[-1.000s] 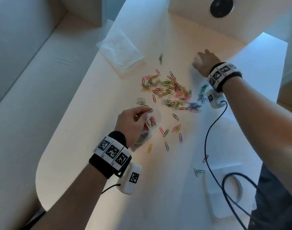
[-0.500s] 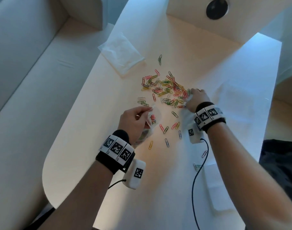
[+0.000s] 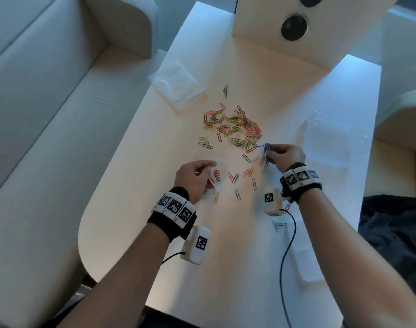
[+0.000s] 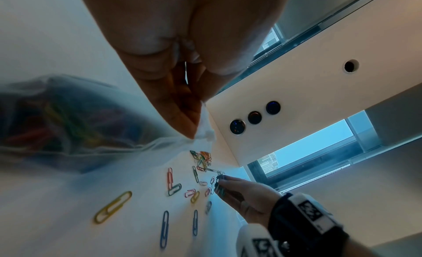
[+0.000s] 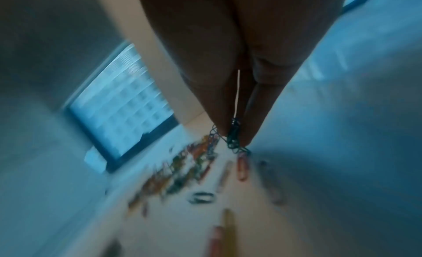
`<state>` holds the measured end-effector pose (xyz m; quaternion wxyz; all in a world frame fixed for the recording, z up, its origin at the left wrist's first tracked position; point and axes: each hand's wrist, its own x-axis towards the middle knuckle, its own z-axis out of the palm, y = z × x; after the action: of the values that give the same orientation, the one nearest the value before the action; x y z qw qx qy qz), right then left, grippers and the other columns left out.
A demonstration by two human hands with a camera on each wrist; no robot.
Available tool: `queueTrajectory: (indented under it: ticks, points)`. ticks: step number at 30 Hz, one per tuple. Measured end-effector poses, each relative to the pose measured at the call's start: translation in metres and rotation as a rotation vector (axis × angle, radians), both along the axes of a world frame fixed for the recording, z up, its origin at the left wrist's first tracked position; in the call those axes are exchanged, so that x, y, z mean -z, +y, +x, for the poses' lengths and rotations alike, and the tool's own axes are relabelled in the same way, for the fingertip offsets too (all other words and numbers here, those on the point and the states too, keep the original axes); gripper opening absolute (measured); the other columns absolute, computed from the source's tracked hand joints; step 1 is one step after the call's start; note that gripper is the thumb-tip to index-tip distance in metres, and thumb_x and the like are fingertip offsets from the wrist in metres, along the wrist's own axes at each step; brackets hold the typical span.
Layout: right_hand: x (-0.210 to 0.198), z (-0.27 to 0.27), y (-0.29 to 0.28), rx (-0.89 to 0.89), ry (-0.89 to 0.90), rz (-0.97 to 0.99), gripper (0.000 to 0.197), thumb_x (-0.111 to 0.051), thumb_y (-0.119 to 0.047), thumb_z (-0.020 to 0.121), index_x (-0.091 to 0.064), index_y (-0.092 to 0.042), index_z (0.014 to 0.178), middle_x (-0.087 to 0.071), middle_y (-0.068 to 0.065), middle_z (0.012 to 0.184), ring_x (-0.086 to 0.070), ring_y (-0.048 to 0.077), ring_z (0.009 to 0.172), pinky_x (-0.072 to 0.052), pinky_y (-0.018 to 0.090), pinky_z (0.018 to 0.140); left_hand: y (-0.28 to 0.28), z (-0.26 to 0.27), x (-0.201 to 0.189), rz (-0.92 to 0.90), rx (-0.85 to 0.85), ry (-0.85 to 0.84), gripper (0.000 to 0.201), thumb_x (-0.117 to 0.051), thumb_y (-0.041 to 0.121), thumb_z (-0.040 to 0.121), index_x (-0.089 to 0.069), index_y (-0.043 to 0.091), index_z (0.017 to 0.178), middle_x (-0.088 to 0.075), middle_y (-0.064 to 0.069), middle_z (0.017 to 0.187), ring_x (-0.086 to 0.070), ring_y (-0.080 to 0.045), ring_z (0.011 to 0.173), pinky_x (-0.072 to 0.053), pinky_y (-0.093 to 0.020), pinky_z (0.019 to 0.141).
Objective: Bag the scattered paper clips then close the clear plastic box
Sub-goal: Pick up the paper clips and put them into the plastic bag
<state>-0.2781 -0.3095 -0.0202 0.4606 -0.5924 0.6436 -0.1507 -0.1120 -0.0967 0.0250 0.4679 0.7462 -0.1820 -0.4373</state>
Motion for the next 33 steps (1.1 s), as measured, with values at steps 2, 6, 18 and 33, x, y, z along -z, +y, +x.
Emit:
queueTrajectory:
  ticks: [2,6,18,33]
  points:
    - [-0.008,-0.003,0.012,0.191,-0.349,0.235,0.03,-0.072,-0.001,0.082,-0.07,-0.002,0.111,-0.073,0.015,0.104,-0.073,0.02,0.087,-0.059,0.03,0.083,0.0,0.0,0.0,0.008,-0.01,0.003,0.022,-0.056,0.015,0.095,-0.074,0.023,0.105,-0.073,0.004,0.095,-0.073,-0.015,0.077,-0.061,-0.033,0.076]
    - [-0.029,0.002,0.047,0.304,-0.793,0.573,0.033,-0.061,0.003,0.087,-0.061,0.003,0.12,-0.067,0.018,0.115,-0.07,0.023,0.099,-0.058,0.023,0.073,-0.005,-0.001,-0.002,0.021,0.002,-0.02,0.022,-0.056,0.015,0.095,-0.074,0.022,0.105,-0.073,0.0,0.101,-0.073,-0.018,0.078,-0.061,-0.033,0.076]
    - [-0.061,0.045,0.131,-0.409,0.049,-0.046,0.018,-0.063,-0.017,0.091,-0.076,-0.008,0.098,-0.075,0.008,0.088,-0.071,0.018,0.076,-0.059,0.027,0.073,0.0,-0.015,0.002,0.013,0.07,-0.055,0.022,-0.054,0.01,0.096,-0.073,0.012,0.106,-0.074,-0.008,0.095,-0.072,-0.019,0.075,-0.061,-0.033,0.076]
    - [-0.027,-0.033,0.105,-0.147,0.359,0.008,0.075,-0.084,-0.035,0.069,-0.049,-0.019,0.134,-0.048,0.013,0.13,-0.063,0.024,0.101,-0.053,0.041,0.094,0.007,-0.015,0.004,-0.007,0.039,-0.008,0.023,-0.053,0.009,0.096,-0.072,0.013,0.108,-0.071,-0.002,0.084,-0.068,-0.016,0.068,-0.054,-0.015,0.058]
